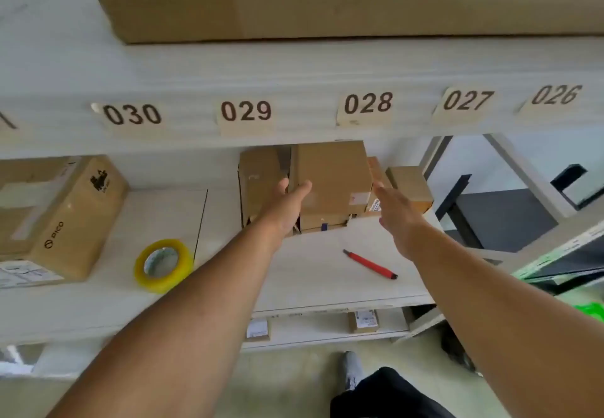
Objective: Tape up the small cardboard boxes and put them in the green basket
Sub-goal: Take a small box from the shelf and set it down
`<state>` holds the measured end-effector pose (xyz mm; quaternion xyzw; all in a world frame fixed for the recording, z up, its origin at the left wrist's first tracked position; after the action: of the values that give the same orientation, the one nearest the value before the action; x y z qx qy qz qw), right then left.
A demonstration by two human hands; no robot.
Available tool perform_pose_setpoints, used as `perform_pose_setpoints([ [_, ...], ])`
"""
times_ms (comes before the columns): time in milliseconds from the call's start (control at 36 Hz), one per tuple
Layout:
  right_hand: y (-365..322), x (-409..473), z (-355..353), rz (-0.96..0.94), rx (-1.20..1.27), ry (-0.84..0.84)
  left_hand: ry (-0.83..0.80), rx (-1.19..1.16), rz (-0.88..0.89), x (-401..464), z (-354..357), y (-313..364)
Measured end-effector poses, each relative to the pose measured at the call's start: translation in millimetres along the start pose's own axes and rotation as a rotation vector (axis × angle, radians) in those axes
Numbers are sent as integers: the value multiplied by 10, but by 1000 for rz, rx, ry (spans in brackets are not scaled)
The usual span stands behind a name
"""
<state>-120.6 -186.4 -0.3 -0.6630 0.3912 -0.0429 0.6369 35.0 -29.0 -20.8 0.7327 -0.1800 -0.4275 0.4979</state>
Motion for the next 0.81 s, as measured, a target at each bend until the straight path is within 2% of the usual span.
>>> perform_pose_setpoints([
  [83,-14,211,-27,-37,-52,-14,9,-37,-9,189,39,-12],
  [389,211,726,-22,20,-88,3,-38,-43,-59,482,212,-163],
  [667,145,241,36,3,69,21,-57,-38,-13,116,187,-112],
  [806,119,-125,134,23,64,31,-79,-11,50,-274,153,-54],
])
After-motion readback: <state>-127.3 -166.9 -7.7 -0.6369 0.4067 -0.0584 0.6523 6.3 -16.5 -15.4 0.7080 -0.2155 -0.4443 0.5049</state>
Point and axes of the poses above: each hand's wrist, its own x-axis towards the middle knuckle, its own z-axis out of the palm, y = z × x, the point moved 5 cm from there along x, towards the middle knuckle, and after that the axes turned 10 degrees about -y, right-handed, at the moved point
